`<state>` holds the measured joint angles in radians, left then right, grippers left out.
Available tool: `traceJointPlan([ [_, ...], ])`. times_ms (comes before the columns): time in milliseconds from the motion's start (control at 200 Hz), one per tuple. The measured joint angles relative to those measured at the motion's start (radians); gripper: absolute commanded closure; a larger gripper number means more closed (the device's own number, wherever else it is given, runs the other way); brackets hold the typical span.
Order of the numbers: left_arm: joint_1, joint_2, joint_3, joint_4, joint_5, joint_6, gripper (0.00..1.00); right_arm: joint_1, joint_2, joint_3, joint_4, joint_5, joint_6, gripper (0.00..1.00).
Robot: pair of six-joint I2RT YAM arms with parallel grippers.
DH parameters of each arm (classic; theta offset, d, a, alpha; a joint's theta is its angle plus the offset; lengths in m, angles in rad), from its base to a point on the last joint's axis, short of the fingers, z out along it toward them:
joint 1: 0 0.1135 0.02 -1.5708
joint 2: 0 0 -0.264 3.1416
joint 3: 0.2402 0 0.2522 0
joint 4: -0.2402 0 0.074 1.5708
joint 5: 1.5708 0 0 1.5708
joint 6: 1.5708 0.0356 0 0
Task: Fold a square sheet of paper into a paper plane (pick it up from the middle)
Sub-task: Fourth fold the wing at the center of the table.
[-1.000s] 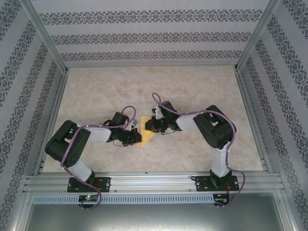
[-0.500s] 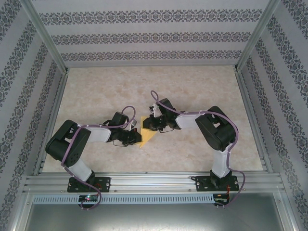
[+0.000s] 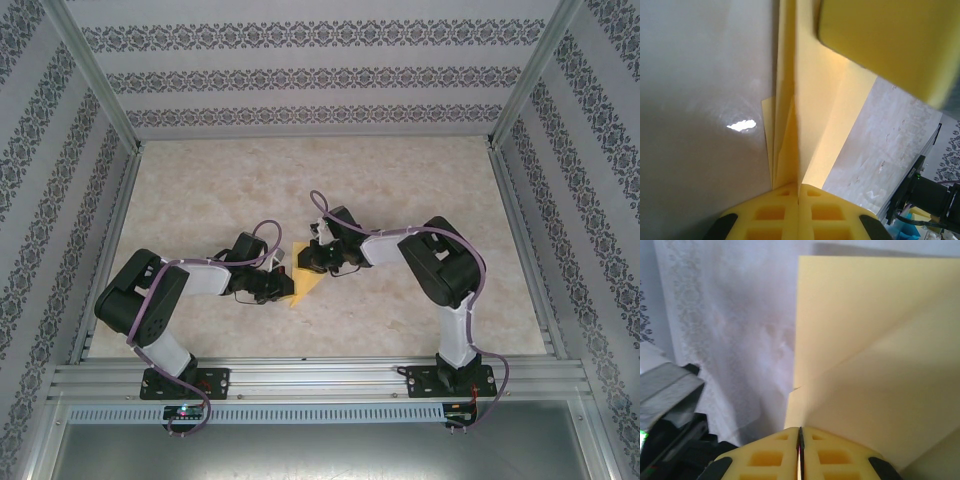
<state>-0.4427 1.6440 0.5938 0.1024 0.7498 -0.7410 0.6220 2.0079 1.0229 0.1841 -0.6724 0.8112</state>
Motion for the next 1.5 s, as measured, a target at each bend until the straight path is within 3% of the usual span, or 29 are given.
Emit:
traceJointPlan([
  [235, 0.000, 0.000, 0.001, 0.000, 0.000, 0.000, 0.95, -0.005, 0.000, 0.000, 0.000, 0.003, -0.004, 0.89],
  [475, 0.000, -0.015, 0.002, -0.016, -0.006, 0.002, 0.84, -0.005, 0.000, -0.003, 0.000, 0.010, -0.004, 0.90],
  [1499, -0.015, -0.053, 0.021, -0.177, -0.048, 0.029, 0.92, -0.004, -0.003, -0.017, 0.024, 0.010, -0.007, 0.90],
])
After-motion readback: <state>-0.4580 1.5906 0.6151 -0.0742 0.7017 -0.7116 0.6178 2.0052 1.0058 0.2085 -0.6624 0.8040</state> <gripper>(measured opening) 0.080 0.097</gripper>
